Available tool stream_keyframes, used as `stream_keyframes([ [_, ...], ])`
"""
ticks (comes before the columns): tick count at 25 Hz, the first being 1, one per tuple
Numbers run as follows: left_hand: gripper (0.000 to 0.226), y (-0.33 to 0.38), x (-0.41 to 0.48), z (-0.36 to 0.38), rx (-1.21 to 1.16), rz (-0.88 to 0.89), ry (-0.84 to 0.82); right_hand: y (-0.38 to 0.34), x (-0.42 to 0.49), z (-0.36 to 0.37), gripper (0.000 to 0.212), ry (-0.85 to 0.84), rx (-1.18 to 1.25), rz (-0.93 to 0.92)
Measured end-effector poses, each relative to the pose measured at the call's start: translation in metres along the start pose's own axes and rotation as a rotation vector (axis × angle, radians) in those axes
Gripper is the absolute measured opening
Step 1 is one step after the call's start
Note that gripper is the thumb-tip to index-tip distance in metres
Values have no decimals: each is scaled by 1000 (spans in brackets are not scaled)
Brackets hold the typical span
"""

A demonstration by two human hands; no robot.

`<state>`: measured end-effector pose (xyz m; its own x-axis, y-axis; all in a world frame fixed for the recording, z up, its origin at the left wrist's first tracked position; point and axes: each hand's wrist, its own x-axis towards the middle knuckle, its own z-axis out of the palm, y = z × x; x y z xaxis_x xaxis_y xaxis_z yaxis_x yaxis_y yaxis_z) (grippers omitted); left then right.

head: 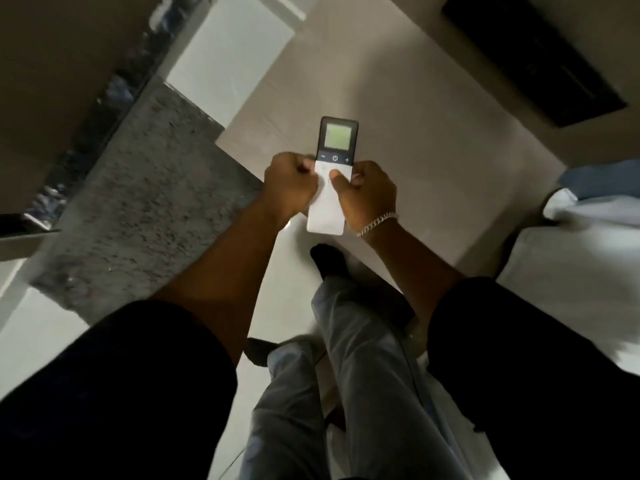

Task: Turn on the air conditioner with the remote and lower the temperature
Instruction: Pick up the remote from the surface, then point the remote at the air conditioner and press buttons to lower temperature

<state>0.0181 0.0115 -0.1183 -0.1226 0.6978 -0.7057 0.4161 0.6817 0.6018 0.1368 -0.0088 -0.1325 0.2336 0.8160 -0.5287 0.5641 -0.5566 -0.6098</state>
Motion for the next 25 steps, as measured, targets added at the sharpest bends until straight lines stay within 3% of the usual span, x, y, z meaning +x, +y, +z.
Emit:
stream_keyframes([
  [7, 17, 55, -122, -195, -240, 170, 237, -199, -96, -15, 26, -133, 257, -311],
  [16, 20, 159, -399, -439, -518, 651, 638, -503, -311, -85, 19, -433, 567, -889],
  [25, 17, 215, -634, -562, -452, 928, 909, -662, -508, -174, 27, -696, 728, -1329],
])
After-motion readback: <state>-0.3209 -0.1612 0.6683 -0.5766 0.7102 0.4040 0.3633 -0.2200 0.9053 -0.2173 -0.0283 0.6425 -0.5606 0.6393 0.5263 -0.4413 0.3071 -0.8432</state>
